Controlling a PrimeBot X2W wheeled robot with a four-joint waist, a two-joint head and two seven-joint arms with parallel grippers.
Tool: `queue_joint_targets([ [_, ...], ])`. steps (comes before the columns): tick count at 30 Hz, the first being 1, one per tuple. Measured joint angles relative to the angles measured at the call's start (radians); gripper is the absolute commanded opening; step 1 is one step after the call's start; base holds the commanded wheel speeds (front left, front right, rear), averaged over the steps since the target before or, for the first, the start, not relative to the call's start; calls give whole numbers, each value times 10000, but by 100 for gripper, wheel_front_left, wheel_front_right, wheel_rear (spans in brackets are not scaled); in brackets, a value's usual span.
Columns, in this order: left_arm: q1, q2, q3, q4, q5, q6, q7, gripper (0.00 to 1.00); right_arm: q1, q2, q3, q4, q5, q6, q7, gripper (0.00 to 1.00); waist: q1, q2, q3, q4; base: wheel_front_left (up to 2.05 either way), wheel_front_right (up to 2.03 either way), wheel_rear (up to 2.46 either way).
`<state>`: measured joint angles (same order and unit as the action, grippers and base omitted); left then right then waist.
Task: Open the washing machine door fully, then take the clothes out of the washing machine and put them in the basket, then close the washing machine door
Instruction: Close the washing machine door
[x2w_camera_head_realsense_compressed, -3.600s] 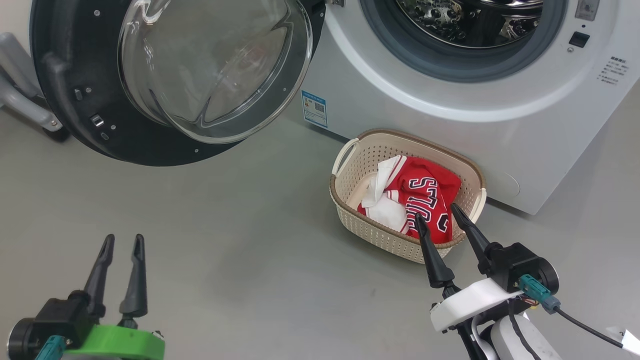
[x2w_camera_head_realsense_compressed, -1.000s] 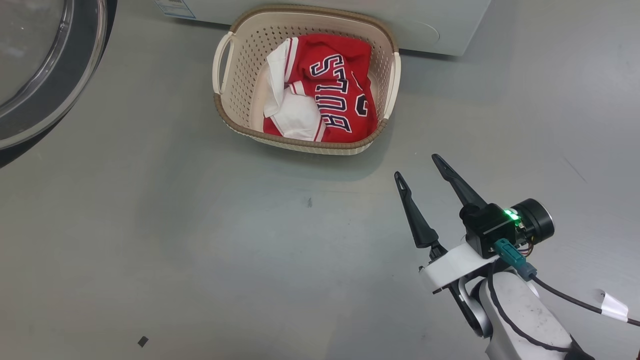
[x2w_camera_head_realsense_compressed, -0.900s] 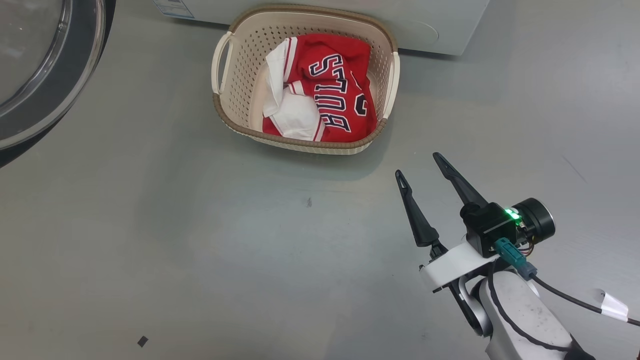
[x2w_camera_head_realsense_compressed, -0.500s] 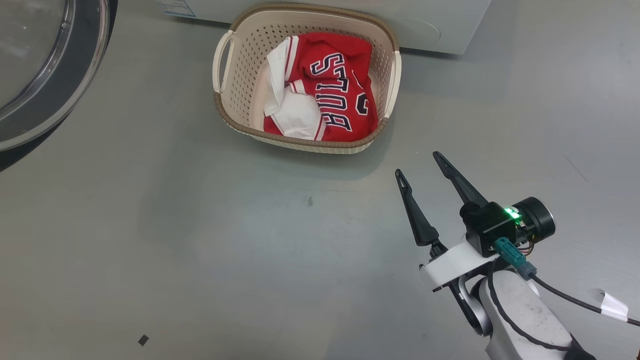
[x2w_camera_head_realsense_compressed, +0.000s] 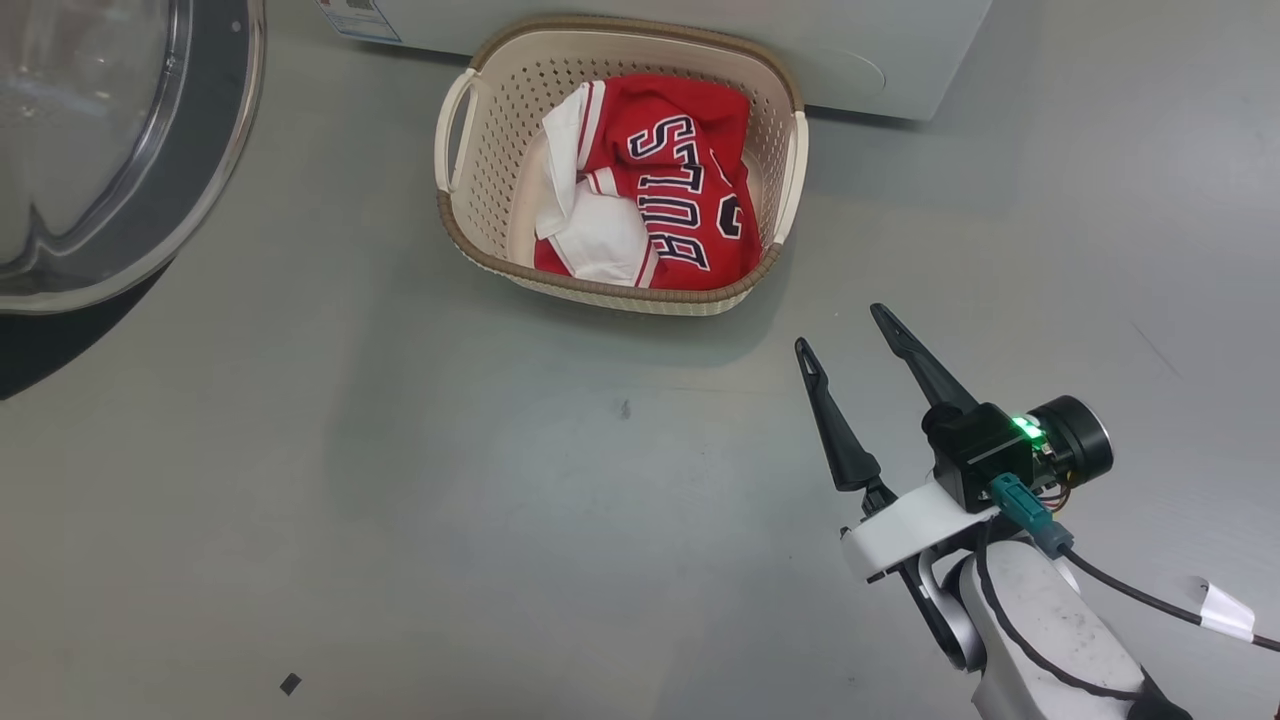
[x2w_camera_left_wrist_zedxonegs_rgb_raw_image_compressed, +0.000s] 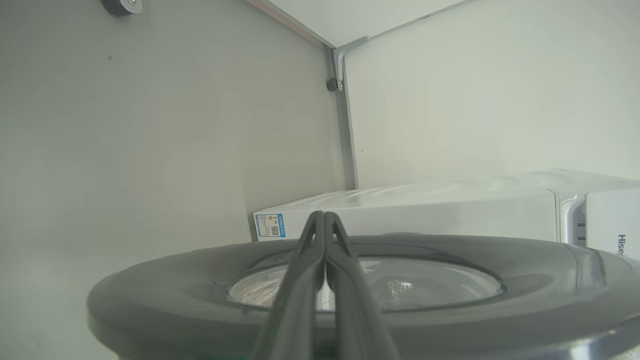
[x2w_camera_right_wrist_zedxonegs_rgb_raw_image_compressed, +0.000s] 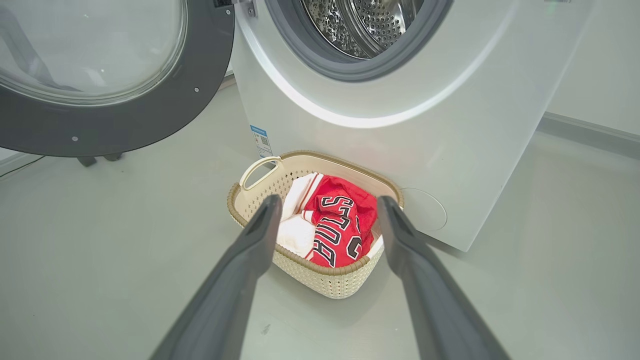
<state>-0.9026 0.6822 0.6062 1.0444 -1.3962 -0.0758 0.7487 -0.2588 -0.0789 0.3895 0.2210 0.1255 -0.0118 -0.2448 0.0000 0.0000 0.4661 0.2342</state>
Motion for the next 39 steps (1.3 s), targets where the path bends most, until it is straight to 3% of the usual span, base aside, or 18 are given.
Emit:
queue_joint_targets([
  [15,12,-844,-313,-142,-640,-443,2236,0,5,38,-128,213,249,4,-31,100,0,0,-600,303,0,0,0],
  [22,22,-1210,-497,-560,-928,-447,3442,0,16,65,-144,217,366,19,-33,100,0,0,-911,435,0,0,0],
  [39,1052,-2042,-556,-2295,-1628,-449,5189,0,335,130,-188,226,677,146,-75,100,0,0,-1683,497,0,0,0],
])
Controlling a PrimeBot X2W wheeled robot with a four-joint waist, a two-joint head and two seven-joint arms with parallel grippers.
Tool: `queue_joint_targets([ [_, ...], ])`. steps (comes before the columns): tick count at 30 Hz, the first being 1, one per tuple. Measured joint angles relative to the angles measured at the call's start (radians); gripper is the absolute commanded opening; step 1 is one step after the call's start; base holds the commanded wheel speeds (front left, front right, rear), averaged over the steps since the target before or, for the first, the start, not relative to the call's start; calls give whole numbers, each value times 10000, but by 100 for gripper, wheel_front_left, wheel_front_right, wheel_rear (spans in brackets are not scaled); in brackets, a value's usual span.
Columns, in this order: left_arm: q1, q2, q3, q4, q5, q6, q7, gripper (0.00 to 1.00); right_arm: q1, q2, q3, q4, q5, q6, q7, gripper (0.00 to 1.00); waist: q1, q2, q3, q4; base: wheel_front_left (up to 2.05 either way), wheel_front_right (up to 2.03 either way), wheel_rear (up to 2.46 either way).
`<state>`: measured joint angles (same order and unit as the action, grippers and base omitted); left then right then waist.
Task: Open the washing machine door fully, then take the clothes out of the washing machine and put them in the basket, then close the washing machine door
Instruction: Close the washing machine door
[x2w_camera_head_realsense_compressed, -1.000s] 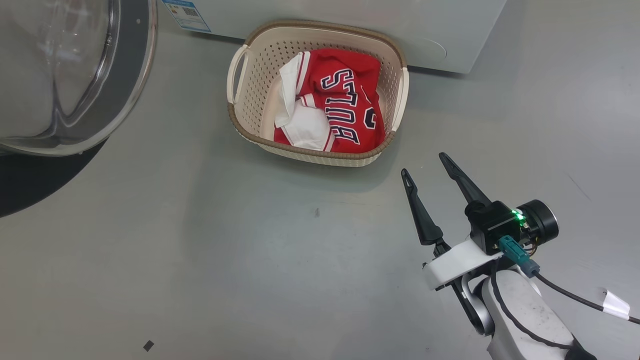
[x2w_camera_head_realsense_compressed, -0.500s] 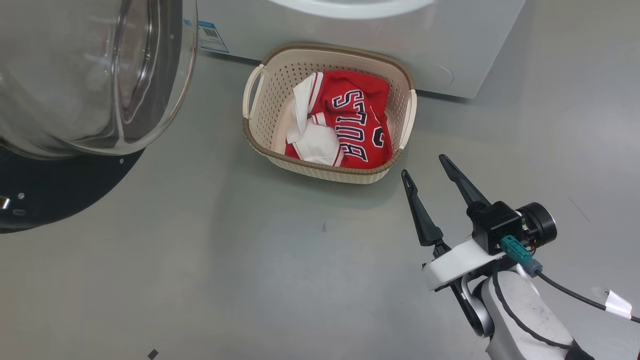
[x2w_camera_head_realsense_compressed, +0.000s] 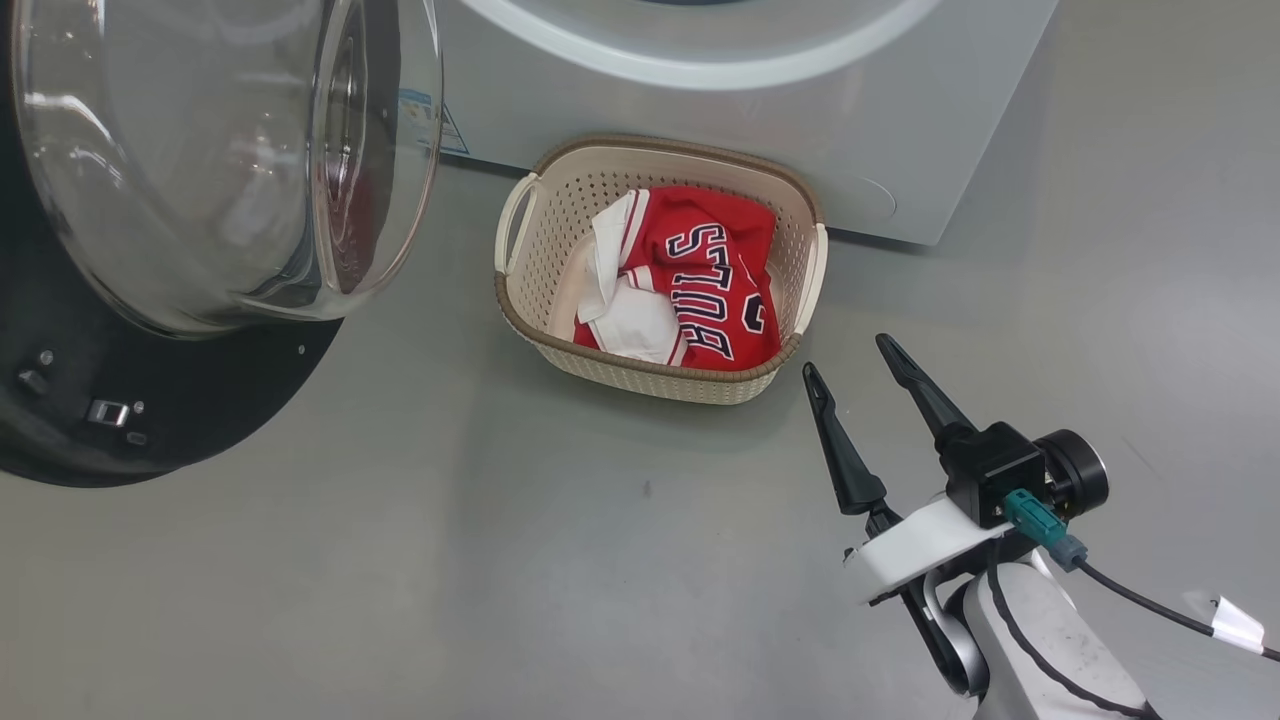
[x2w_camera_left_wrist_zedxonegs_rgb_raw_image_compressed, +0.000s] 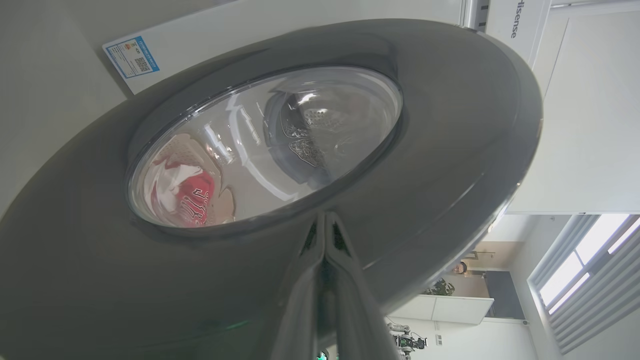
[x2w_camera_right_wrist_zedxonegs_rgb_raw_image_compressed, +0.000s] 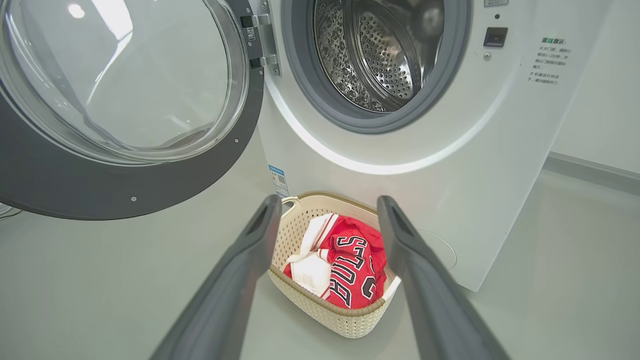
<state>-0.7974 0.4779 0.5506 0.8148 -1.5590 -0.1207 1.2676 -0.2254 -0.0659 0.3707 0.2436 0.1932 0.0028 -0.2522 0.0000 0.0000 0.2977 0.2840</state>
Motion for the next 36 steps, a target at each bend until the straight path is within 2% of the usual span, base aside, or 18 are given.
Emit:
queue_joint_targets([
  [6,432,-435,-13,-594,-362,0,477,0,97,15,12,-15,19,50,0,100,0,0,-156,-15,0,0,0],
  [18,1167,-1783,-54,-1801,-991,0,1264,0,180,31,-65,-130,90,59,0,100,0,0,-301,-119,0,0,0],
  [36,2101,-3687,-58,-3053,-1542,-2,1361,0,303,48,-84,-311,190,48,-2,100,0,0,-380,-635,0,0,0],
])
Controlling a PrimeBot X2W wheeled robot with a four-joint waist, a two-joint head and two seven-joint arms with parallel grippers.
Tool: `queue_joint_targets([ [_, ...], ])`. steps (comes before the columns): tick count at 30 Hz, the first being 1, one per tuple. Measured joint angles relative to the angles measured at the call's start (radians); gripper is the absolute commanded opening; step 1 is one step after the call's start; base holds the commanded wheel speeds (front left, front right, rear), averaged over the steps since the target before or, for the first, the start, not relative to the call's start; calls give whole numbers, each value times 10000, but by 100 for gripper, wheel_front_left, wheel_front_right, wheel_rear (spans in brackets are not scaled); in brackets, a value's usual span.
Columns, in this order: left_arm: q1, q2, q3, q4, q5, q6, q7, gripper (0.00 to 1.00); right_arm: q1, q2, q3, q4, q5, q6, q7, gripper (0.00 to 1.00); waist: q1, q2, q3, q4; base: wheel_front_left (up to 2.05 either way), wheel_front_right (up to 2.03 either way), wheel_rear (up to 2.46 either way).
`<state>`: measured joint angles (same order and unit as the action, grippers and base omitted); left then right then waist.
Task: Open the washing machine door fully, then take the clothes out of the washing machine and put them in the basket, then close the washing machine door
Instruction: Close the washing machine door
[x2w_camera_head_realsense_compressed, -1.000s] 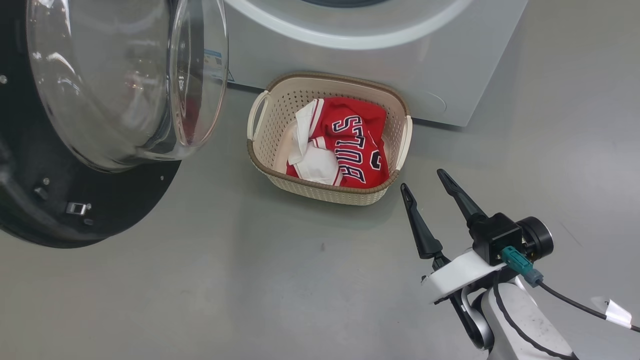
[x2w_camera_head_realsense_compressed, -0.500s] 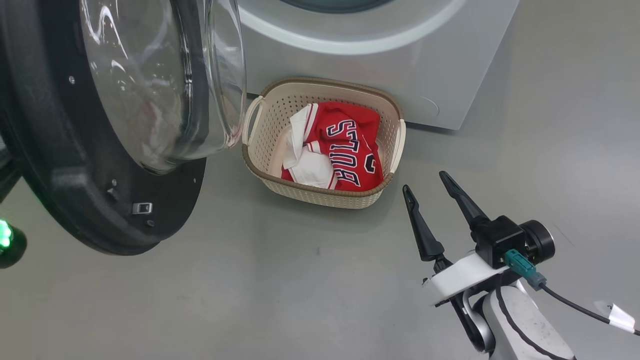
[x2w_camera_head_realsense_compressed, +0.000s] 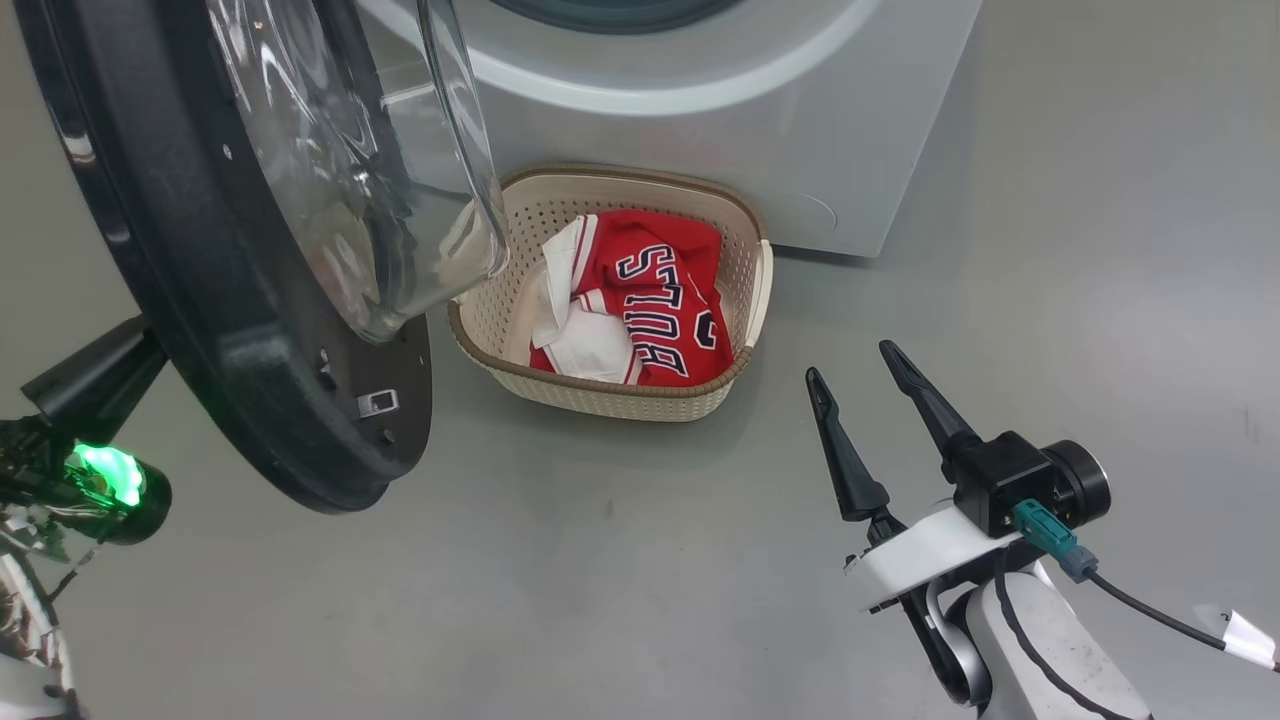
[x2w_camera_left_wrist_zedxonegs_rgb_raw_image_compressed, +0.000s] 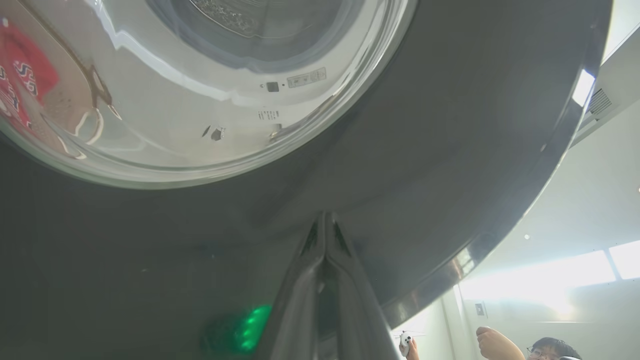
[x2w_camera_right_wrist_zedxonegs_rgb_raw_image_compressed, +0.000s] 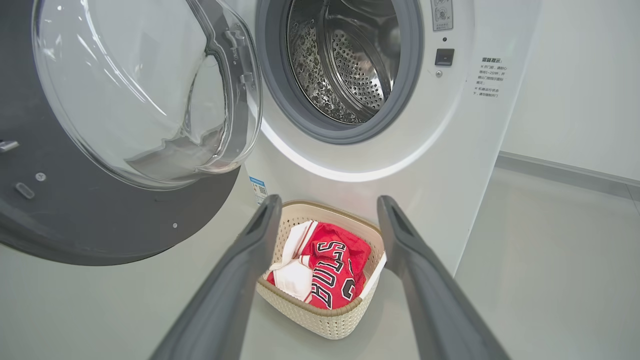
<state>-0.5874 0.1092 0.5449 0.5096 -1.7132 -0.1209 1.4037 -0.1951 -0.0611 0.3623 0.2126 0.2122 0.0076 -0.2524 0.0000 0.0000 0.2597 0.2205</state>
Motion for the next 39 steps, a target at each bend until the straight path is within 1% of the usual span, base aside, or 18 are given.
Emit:
queue_joint_targets([
  [8,242,-642,-111,-372,-44,-2,-40,0,115,4,-8,-90,2,-2,0,100,0,0,-7,-343,0,0,0],
  [10,251,-729,-205,-456,-46,-2,-61,0,131,4,-8,-128,2,-2,0,100,0,0,14,-425,0,0,0],
  [16,290,-811,-295,-623,-123,-2,-324,0,132,10,0,-240,6,-17,0,100,0,0,118,-738,0,0,0],
  [21,292,-851,-433,-727,-132,-2,-516,0,132,12,86,-395,291,-31,0,100,0,0,197,-1026,0,0,0],
  [28,302,-872,-596,-828,-128,-2,-955,0,132,15,201,-556,447,-196,0,100,0,0,288,-1534,0,0,0],
  [32,337,-874,-675,-884,-107,-2,-1260,0,136,17,242,-662,520,-213,0,100,0,0,319,-1864,0,0,0],
  [35,341,-874,-732,-894,-69,-2,-1494,0,151,21,247,-759,606,-360,0,100,0,0,345,-2121,0,0,0],
  [39,342,-871,-886,-924,-8,-2,-1680,0,194,21,257,-830,616,-372,0,100,0,0,385,-2365,0,0,0],
])
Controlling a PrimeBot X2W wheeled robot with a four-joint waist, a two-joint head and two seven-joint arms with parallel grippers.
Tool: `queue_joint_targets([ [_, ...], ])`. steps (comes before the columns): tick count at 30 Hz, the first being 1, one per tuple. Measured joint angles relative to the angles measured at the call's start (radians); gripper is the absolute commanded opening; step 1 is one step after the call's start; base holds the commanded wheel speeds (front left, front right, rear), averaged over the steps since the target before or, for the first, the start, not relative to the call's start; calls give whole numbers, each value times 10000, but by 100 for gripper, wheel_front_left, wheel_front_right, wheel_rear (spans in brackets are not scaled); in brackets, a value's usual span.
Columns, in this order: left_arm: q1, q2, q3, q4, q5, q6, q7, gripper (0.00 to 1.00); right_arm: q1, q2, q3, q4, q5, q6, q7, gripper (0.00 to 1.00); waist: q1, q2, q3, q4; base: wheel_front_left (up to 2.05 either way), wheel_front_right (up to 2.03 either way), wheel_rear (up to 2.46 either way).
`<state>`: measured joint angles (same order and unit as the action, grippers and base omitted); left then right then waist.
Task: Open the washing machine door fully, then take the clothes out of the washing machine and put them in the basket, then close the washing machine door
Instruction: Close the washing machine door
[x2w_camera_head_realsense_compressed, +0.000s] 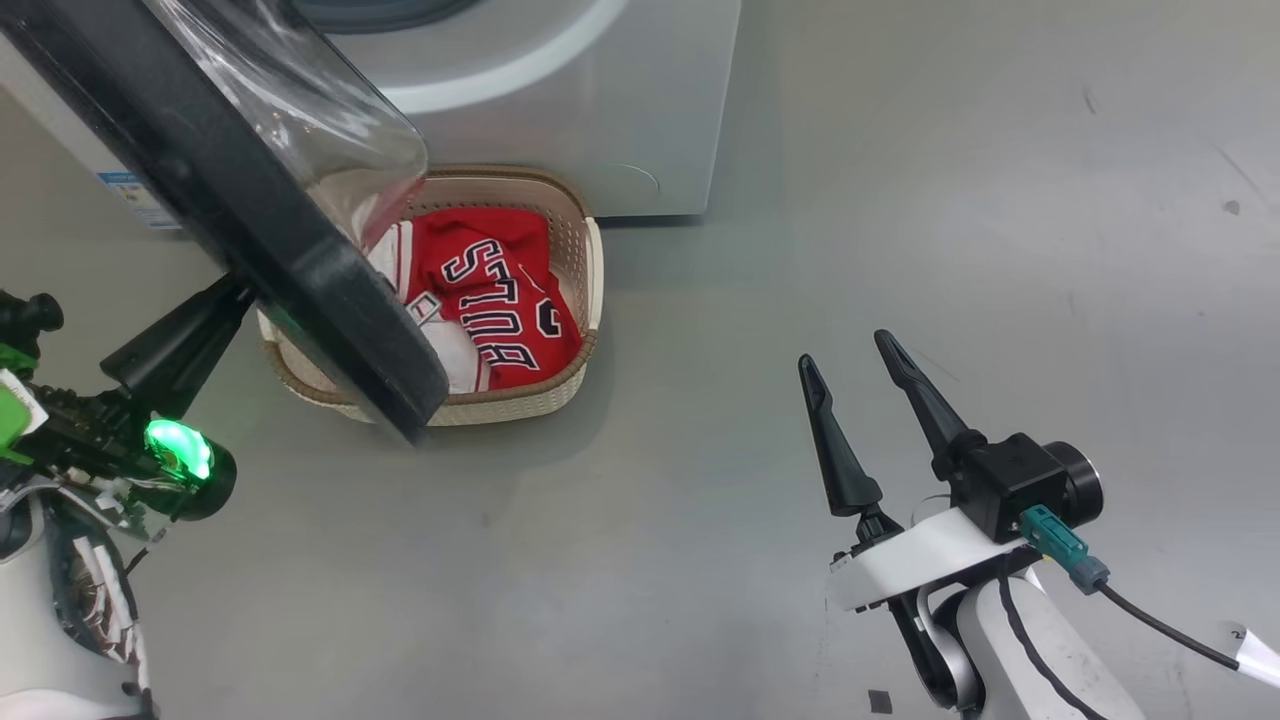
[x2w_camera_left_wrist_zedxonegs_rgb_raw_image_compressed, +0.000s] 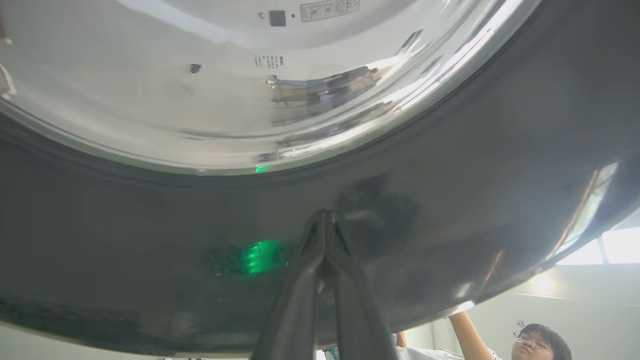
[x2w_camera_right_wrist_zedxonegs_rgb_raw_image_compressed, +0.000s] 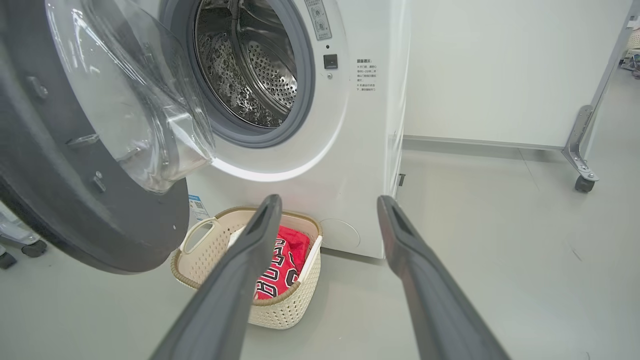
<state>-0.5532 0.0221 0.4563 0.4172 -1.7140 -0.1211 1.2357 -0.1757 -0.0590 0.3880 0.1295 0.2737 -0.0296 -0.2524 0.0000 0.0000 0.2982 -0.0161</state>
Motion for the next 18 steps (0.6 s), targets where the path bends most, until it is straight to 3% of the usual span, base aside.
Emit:
queue_joint_targets([
  [18,11,6,-688,-79,-15,0,-1682,0,160,25,165,-278,357,-251,0,100,0,0,163,-1415,0,0,0],
])
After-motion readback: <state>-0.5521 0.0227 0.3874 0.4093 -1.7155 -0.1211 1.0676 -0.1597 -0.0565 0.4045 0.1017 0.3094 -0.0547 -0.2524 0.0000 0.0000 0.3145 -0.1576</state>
